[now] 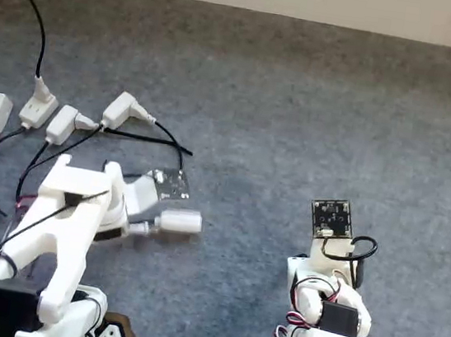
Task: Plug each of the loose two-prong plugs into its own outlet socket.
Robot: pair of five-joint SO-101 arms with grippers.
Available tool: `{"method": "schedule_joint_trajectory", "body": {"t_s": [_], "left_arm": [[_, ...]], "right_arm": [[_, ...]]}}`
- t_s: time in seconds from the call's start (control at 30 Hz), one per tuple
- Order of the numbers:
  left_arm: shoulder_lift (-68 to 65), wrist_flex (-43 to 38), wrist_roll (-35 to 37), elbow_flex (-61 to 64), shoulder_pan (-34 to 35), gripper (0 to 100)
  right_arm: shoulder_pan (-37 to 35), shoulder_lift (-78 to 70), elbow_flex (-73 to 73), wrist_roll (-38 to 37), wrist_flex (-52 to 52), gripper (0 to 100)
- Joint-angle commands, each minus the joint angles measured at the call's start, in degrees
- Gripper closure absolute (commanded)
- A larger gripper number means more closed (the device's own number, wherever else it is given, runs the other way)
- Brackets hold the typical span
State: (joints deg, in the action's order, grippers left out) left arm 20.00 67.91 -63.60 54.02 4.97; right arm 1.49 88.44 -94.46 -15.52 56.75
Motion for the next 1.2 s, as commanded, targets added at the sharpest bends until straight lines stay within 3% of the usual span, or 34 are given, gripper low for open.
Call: {"method": "schedule_joint_trajectory", "body": {"t_s": [0.0, 0.13, 0.2, 0.33, 0.47, 0.63, 0.77, 1.0, 1.17], "left_arm": [[-0.1, 16.9, 0.0, -13.1, -0.5, 99], [0.0, 29.5, 0.0, -25.0, -0.5, 99], [0.0, 31.7, 0.1, -31.2, 0.1, 99], [-2.2, 25.8, 5.2, -38.8, 0.2, 99], [-11.7, 17.6, 11.8, -40.1, -6.9, 99], [-25.8, 17.1, 15.3, -53.4, -20.6, 99], [-38.5, 19.3, 17.8, -69.5, -26.0, 97], [-61.2, 28.7, 24.3, -96.7, -19.7, 74], [-66.9, 33.5, 24.3, -105.2, -13.2, 76]], "right_arm": [[-0.7, 0.5, 0.9, 0.3, -1.0, 65.3], [-0.7, 0.5, 0.9, 0.3, -1.0, 65.3], [-0.7, 0.5, 0.9, 0.3, -1.0, 65.3], [-0.7, 0.6, 0.9, 0.3, -1.0, 65.3], [-0.7, 0.6, 0.9, 0.3, -1.0, 65.3], [-0.7, 0.6, 0.9, 0.3, -1.0, 65.3], [-0.7, 0.6, 0.9, 0.3, -1.0, 65.3], [-0.7, 0.6, 0.9, 0.3, -1.0, 65.3], [-0.7, 0.6, 0.9, 0.3, -1.0, 65.3]]}}
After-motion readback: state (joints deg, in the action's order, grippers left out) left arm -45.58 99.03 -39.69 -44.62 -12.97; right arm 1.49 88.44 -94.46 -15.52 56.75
